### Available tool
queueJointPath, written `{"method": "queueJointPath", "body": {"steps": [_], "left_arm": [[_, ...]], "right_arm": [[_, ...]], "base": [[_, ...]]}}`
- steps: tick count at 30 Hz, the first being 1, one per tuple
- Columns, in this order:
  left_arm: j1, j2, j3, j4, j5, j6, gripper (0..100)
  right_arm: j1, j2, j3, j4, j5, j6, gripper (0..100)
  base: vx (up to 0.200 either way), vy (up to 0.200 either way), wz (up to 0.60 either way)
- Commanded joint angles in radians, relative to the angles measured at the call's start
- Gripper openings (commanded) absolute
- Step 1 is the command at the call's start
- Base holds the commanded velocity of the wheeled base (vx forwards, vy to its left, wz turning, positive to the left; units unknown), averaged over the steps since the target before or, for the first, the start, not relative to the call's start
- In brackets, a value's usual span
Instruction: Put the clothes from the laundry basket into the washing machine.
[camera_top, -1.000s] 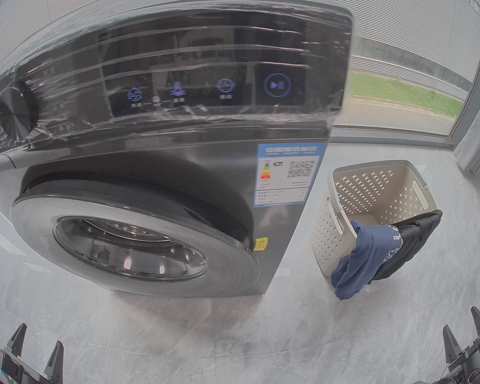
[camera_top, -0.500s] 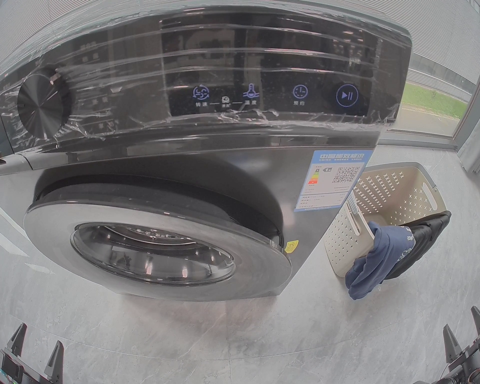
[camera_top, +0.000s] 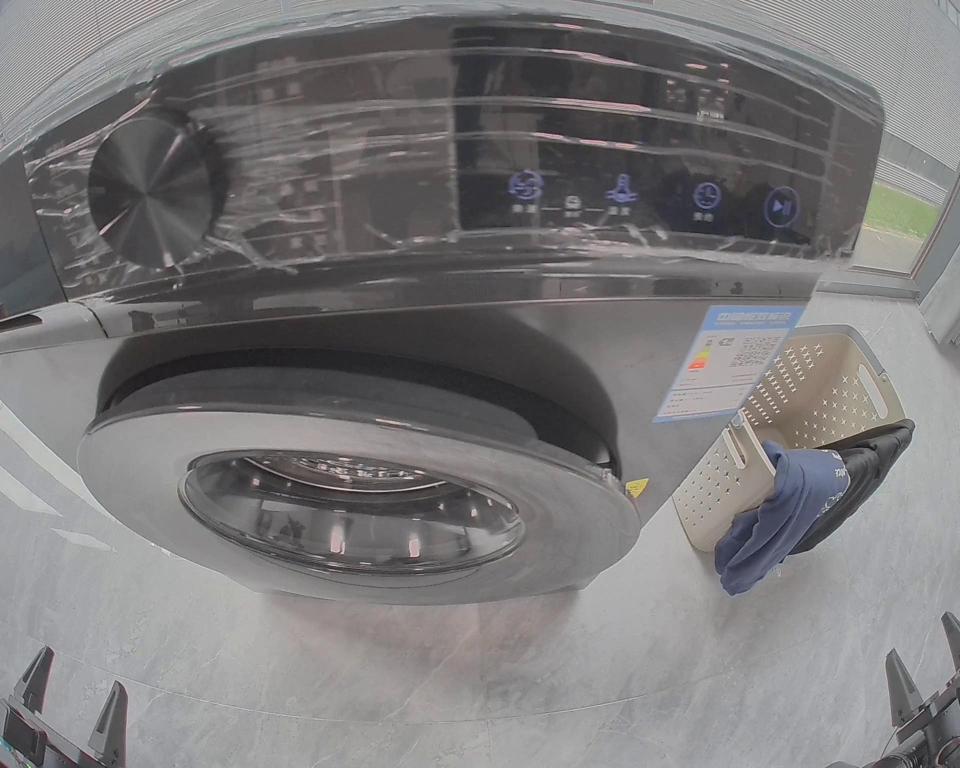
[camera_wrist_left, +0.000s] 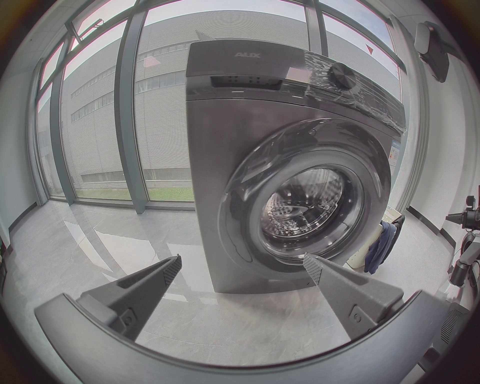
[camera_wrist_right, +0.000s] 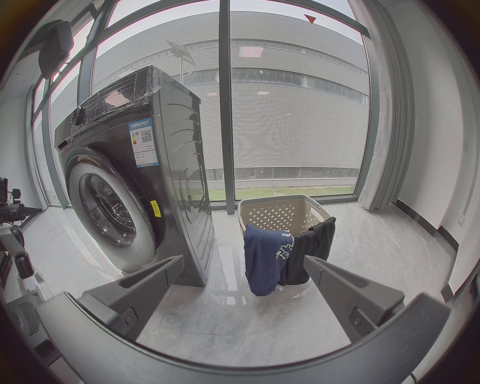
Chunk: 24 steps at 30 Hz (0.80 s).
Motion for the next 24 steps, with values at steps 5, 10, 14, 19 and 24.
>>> {"method": "queueJointPath", "body": {"steps": [5,10,14,19,24], "left_arm": [[0.0,-0.012,0.015,0.0,0.0,0.0,100],[0.0,-0.012,0.015,0.0,0.002,-0.001,100],[0.0,-0.012,0.015,0.0,0.002,0.0,100],[0.001,-0.012,0.015,0.0,0.002,0.0,100],[0.001,-0.012,0.015,0.0,0.0,0.0,100]], "right_arm": [[0.0,-0.016,0.016,0.0,-0.001,-0.001,100],[0.0,-0.016,0.016,0.0,0.001,-0.001,100],[0.0,-0.016,0.018,0.0,0.001,-0.001,100],[0.0,-0.016,0.016,0.0,0.001,-0.001,100],[0.0,-0.016,0.016,0.002,0.001,-0.001,100]], "base": [[0.0,0.0,0.0],[0.0,0.0,0.0],[-0.15,0.0,0.0],[-0.12,0.0,0.0],[0.0,0.0,0.0]]}}
